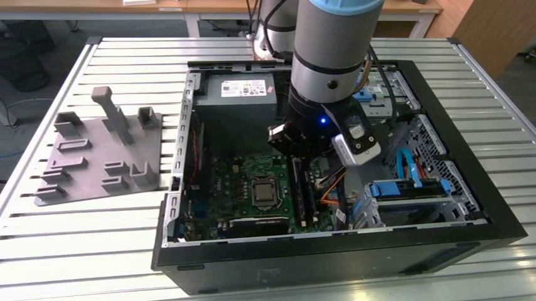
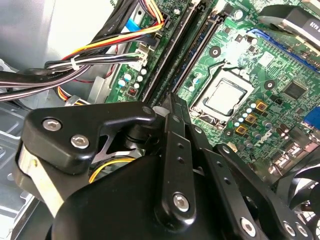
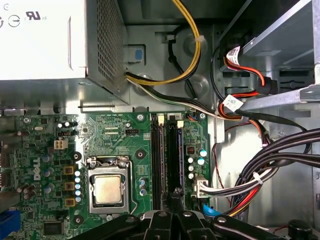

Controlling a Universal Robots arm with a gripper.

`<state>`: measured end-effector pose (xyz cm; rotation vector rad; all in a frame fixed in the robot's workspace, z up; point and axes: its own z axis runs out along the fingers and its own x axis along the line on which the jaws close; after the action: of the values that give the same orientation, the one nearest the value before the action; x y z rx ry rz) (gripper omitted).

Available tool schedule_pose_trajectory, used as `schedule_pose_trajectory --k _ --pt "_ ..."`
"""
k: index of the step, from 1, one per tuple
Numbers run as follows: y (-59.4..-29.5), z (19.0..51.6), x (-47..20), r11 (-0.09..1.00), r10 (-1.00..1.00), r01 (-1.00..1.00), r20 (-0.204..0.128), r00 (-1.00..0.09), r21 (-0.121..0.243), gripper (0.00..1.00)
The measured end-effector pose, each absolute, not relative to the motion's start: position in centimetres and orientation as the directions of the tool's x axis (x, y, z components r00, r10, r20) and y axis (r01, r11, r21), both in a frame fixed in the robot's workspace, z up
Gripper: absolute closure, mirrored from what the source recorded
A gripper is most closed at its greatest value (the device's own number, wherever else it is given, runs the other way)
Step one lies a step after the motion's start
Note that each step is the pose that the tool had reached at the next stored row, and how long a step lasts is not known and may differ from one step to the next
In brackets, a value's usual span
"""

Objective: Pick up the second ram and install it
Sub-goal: 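Press down the second ram until it locks into place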

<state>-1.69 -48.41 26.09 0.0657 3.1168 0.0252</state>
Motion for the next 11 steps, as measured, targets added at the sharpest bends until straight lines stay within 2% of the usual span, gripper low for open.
schedule_pose_trajectory --k 11 --pt "-47.96 25.94 -1.69 0.999 0.042 0.042 -0.024 -0.999 0.017 0.90"
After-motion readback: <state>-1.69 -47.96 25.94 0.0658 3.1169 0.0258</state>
